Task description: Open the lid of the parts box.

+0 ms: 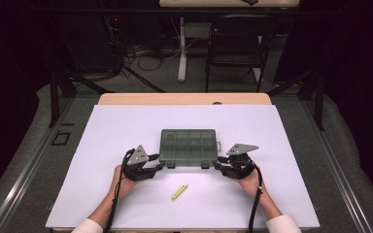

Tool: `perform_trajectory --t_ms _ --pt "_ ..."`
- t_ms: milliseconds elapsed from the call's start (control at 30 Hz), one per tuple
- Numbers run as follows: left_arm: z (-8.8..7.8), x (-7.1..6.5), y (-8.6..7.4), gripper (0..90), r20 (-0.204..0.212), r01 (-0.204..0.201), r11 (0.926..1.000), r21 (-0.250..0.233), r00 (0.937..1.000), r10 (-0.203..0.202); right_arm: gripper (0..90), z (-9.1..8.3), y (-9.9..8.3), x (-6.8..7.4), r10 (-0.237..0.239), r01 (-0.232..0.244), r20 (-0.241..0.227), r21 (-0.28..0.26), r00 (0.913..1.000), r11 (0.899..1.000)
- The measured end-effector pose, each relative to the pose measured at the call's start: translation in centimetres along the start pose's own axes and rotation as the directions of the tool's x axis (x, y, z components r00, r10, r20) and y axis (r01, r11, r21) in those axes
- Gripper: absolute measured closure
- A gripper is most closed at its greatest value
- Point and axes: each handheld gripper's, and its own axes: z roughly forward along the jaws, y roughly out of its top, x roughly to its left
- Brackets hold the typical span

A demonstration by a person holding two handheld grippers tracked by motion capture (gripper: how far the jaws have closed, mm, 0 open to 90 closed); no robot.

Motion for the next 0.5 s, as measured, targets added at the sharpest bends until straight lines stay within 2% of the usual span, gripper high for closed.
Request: perform_trajectory --t_ms 100,200,300,500 --pt "0.06 -0.11 0.03 54.6 -0.007 -0.005 1.0000 0.006 1.0000 0.005 67.3 -0.07 0.11 0.29 -0.030 0.030 0.019 0.009 0.9994 1.000" --pt "0.09 -0.16 0.05 54.6 -0.009 -0.010 0.9999 0.009 0.9999 0.010 67.2 -0.09 0.09 0.18 -0.014 0.014 0.015 0.007 0.9998 1.000" --pt "0.12 -0.24 0.05 54.7 -0.014 -0.009 0.9999 0.008 0.9999 0.009 67.3 -0.09 0.05 -0.02 0.023 -0.023 0.000 0.001 0.9997 1.000" --pt "0.13 -0.28 0.06 54.6 -0.017 -0.008 0.9999 0.008 0.9998 0.008 67.2 -0.11 0.02 -0.23 0.049 -0.049 -0.016 -0.002 0.9987 0.999"
